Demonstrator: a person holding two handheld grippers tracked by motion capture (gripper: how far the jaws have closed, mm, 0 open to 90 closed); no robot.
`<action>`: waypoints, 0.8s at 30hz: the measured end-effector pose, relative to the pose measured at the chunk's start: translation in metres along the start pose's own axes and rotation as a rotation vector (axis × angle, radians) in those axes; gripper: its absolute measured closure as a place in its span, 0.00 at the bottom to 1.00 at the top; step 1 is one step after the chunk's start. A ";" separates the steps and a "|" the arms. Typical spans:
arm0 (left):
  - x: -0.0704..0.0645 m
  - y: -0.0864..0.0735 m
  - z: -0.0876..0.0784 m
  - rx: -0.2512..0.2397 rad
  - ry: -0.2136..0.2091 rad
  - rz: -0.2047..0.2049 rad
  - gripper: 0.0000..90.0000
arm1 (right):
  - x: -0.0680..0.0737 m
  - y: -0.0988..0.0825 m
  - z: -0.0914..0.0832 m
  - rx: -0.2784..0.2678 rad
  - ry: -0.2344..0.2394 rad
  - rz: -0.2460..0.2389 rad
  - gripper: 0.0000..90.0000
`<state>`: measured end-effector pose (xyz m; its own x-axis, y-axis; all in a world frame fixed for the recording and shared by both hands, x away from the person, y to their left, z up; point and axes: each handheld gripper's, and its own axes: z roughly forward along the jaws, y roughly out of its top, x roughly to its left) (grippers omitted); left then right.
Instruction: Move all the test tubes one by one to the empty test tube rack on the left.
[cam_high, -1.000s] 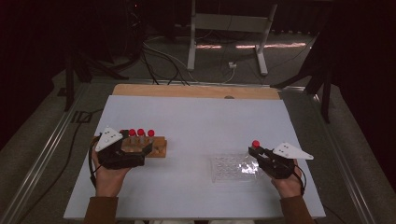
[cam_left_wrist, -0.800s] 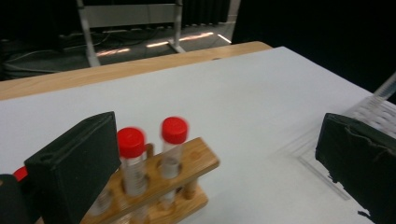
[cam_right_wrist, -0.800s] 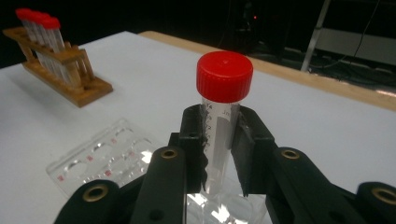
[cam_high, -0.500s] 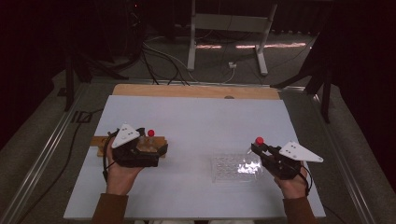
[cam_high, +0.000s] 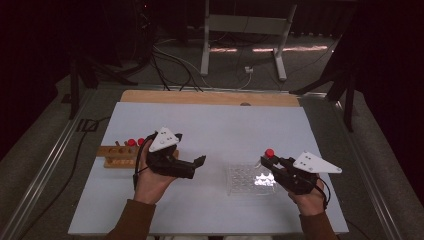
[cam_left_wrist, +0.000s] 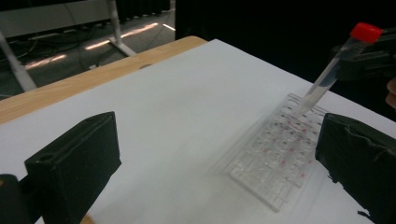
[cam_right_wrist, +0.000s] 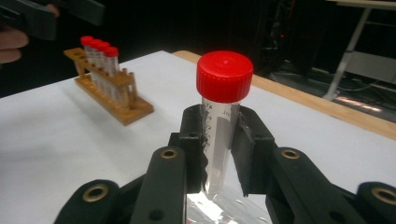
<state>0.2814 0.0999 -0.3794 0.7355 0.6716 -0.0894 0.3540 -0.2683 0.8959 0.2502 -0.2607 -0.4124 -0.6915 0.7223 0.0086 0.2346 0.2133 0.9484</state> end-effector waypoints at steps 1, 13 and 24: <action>-0.002 0.001 0.002 0.001 -0.004 0.002 0.01 | 0.001 0.000 0.001 0.002 0.008 0.002 0.83; -0.028 0.016 0.026 0.003 -0.078 0.028 0.01 | 0.016 0.001 0.014 0.043 0.068 -0.004 0.83; -0.053 0.029 0.046 0.019 -0.160 0.054 0.02 | 0.026 0.001 0.021 0.063 0.104 -0.010 0.83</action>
<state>0.2796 0.0251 -0.3687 0.8361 0.5373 -0.1108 0.3209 -0.3152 0.8931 0.2471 -0.2281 -0.4175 -0.7604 0.6485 0.0356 0.2676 0.2629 0.9270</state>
